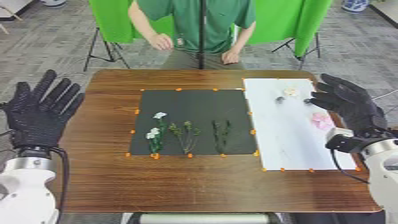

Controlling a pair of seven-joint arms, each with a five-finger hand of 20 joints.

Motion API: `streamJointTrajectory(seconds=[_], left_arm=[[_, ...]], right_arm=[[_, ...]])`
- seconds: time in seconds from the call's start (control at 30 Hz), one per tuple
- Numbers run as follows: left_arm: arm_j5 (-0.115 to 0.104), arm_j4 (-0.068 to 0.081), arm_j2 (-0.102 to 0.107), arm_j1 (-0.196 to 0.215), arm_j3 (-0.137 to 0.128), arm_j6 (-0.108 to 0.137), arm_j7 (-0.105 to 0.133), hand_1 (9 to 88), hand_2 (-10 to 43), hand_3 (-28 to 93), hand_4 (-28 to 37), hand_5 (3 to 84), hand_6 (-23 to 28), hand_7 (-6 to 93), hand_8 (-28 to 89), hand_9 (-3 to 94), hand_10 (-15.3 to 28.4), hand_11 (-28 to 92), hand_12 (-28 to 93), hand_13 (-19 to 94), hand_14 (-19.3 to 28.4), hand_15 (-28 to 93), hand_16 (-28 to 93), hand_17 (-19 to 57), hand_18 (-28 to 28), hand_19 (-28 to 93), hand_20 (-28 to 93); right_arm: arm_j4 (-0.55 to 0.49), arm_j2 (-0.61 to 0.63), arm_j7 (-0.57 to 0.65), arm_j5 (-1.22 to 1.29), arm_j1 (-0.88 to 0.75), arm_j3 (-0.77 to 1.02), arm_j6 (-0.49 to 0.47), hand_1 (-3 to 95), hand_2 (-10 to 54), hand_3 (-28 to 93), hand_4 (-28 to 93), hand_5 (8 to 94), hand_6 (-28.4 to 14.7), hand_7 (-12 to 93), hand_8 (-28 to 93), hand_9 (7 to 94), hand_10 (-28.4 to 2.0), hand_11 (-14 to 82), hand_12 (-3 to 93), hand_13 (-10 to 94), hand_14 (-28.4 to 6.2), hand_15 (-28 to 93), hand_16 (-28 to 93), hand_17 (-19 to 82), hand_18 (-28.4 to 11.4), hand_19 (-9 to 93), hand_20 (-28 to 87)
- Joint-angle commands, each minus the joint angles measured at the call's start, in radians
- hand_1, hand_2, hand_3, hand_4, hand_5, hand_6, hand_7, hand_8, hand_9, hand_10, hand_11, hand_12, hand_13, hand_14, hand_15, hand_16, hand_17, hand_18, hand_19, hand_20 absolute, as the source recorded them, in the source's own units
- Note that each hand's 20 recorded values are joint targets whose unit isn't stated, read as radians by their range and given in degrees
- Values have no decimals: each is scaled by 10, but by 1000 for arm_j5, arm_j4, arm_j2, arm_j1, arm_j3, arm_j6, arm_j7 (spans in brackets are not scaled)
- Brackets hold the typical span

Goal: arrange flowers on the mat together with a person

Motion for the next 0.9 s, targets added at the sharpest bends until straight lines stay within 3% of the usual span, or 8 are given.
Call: streamJointTrajectory(seconds=[0.03, 0.2, 0.37, 0.4, 0.67, 0.8, 0.9], left_arm=[[-3, -8, -34, 75, -35, 26, 31, 243, 136, 683, -283, 391, 81, 107, -91, 367, 167, 214, 102, 275, 160, 329, -67, -31, 171, 349, 85], [-4, -6, -34, 69, -26, 31, 33, 239, 138, 685, -283, 392, 81, 107, -91, 372, 168, 215, 103, 276, 160, 329, -67, -31, 171, 348, 88], [-4, -7, -39, 71, -24, 33, 30, 239, 138, 686, -283, 395, 82, 107, -91, 372, 169, 215, 104, 277, 161, 329, -67, -31, 170, 347, 90], [-5, -7, -38, 72, -25, 34, 33, 239, 138, 686, -283, 394, 82, 108, -91, 372, 169, 214, 104, 277, 161, 329, -66, -31, 170, 347, 90], [-5, -10, -36, 76, -29, 47, 39, 238, 138, 692, -283, 396, 82, 109, -91, 373, 169, 216, 105, 277, 161, 332, -66, -32, 170, 348, 93], [-2, -7, -37, 73, -26, 45, 37, 242, 136, 693, -283, 397, 81, 111, -91, 374, 168, 219, 105, 278, 162, 335, -65, -33, 169, 350, 94], [-1, -6, -38, 78, -26, 43, 31, 243, 135, 694, -283, 398, 81, 113, -92, 373, 167, 220, 106, 279, 162, 336, -66, -33, 169, 351, 94]], right_arm=[[6, 9, -4, 6, -7, 4, 8, 265, -21, 747, -216, 386, -36, 153, -97, 395, -131, 53, 165, 333, -121, 145, 224, 159, -153, 315, 160], [6, 21, -10, 14, -11, -1, 18, 274, -27, 748, -217, 391, -36, 159, -102, 392, -133, 52, 162, 317, -106, 118, 208, 167, -137, 306, 160], [6, 42, -20, 29, -19, -10, 35, 285, -20, 747, -221, 382, -41, 160, -103, 364, -147, 48, 157, 282, -116, 108, 194, 164, -137, 320, 165], [-132, 79, 320, -864, -84, -63, 123, 284, -20, 748, -220, 376, -43, 156, -102, 355, -152, 43, 156, 272, -120, 110, 189, 161, -138, 328, 164], [-30, 158, 486, -1173, 47, -208, -23, 280, -68, 739, -211, 357, -47, 129, -89, 324, -164, 24, 158, 243, -152, 148, 179, 137, -162, 389, 159], [-17, 161, 456, -1201, 6, -220, 138, 281, -91, 739, -212, 356, -47, 126, -84, 318, -167, 21, 164, 243, -158, 153, 180, 138, -168, 396, 154], [-8, 165, 415, -1256, -44, -228, 336, 278, -94, 744, -213, 356, -45, 135, -84, 319, -165, 27, 167, 240, -156, 157, 180, 134, -165, 389, 146]])
